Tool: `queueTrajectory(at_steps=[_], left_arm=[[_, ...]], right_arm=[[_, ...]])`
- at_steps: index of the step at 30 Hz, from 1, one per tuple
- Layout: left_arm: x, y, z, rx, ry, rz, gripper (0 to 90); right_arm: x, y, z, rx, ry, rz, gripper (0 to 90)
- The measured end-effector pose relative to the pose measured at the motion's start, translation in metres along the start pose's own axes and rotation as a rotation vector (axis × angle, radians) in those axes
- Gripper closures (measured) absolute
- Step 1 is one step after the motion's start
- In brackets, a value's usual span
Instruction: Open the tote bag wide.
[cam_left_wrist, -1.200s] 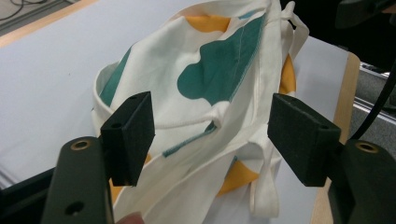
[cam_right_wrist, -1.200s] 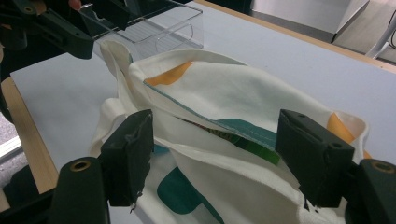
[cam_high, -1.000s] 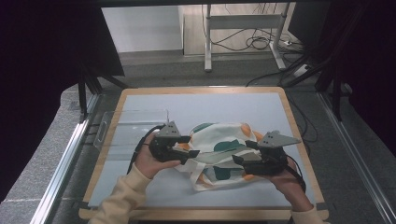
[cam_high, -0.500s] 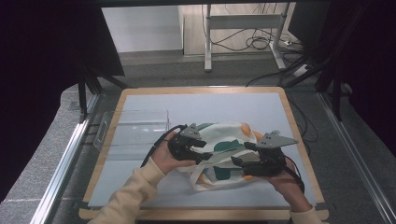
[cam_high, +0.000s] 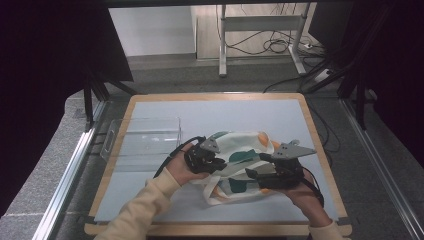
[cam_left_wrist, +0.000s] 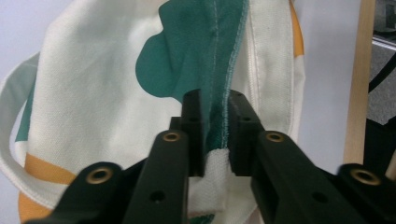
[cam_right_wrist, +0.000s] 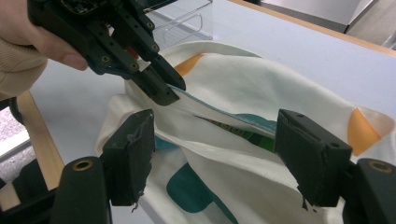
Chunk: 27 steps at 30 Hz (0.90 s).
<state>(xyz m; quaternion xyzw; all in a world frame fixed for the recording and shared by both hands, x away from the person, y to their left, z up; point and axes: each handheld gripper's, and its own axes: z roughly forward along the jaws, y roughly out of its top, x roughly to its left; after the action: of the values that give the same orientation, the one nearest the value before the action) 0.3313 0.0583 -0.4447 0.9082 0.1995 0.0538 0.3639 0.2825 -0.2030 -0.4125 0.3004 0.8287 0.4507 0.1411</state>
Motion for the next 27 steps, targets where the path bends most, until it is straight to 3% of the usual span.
queueTrajectory(at_steps=[4,17,21,25,27], left_arm=[[0.0,0.0,0.0,0.0,0.0,-0.003,82.3],[0.001,0.001,0.0,-0.001,-0.002,-0.016,82.6],[0.002,0.001,0.0,-0.001,-0.002,-0.018,82.6],[0.002,0.001,0.0,-0.001,-0.001,-0.019,82.6],[0.002,0.001,-0.001,-0.002,-0.001,-0.021,82.6]], right_arm=[[0.003,0.002,0.001,0.006,0.037,0.004,30.6],[0.018,0.007,0.033,0.109,0.105,-0.082,32.1],[0.023,0.007,0.049,0.159,0.132,-0.129,32.4],[0.026,0.007,0.058,0.184,0.115,-0.153,34.3],[0.024,0.005,0.064,0.208,0.085,-0.17,36.5]])
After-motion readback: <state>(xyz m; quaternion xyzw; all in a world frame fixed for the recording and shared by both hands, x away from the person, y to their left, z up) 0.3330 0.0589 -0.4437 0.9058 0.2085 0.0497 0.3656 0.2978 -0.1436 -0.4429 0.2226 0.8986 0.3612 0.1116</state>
